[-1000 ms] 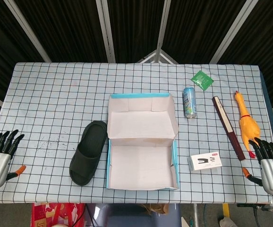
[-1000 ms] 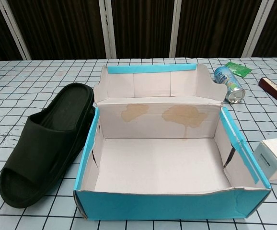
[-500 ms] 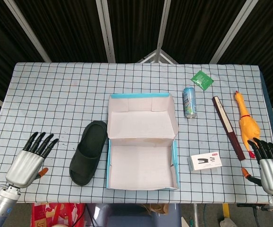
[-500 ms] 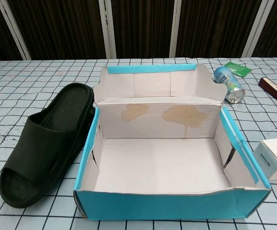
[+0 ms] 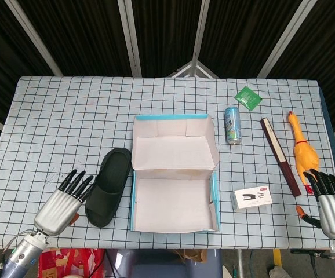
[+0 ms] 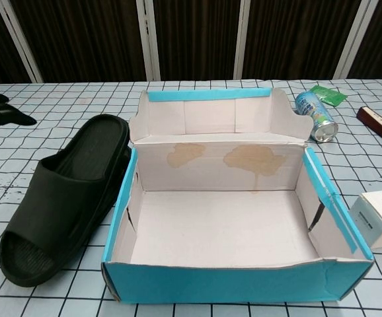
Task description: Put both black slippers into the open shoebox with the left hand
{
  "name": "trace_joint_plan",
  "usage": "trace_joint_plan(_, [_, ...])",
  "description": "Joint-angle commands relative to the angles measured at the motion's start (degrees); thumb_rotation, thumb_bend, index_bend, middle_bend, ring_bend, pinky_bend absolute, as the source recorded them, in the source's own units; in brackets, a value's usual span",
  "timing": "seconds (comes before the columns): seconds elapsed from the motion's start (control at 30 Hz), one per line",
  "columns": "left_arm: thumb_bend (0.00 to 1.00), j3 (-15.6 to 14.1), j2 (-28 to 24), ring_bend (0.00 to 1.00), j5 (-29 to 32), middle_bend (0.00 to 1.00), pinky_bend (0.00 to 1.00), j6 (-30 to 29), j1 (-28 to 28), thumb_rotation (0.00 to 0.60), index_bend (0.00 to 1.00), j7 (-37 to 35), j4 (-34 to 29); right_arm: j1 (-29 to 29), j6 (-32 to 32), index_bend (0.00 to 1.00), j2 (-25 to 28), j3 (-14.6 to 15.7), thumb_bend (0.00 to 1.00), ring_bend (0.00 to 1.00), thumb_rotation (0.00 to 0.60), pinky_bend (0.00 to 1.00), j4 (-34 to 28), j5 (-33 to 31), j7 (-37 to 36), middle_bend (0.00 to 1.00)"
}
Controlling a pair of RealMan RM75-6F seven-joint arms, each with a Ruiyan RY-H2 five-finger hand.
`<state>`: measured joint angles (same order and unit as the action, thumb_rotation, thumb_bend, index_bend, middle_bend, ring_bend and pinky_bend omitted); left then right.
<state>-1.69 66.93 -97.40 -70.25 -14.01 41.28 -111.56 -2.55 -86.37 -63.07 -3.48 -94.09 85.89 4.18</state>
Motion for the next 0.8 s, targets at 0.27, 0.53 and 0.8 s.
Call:
trace_joint_plan(0.27, [0.12, 0.24, 4.69, 0.0, -1.46, 0.13, 0.0, -0.09, -1.36, 0.6, 0.11, -1.85, 4.39, -0.06, 0.34, 0.15, 0.09, -0.03, 0.26, 0.11, 0.6, 0.1, -0.1, -0.28, -0.12, 0.12])
trace_joint_plan(0.53, [0.12, 0.04, 6.73, 0.0, -1.5, 0.14, 0.0, 0.19, -1.71, 0.6, 0.18, -0.57, 5.85, -0.01, 0.33, 0.15, 0.22, -0.04, 0.26, 0.11, 0.6, 0.1, -0.16, -0.29, -0.47, 0.12])
trace_joint_plan(0.8, [0.12, -0.08, 8.07, 0.0, -1.13, 0.14, 0.0, 0.31, -1.95, 0.6, 0.17, 0.56, 6.39, -0.03, 0.49, 0.15, 0.29, -0.04, 0.26, 0.11, 0.6, 0.1, -0.18, -0.42, -0.68, 0.12])
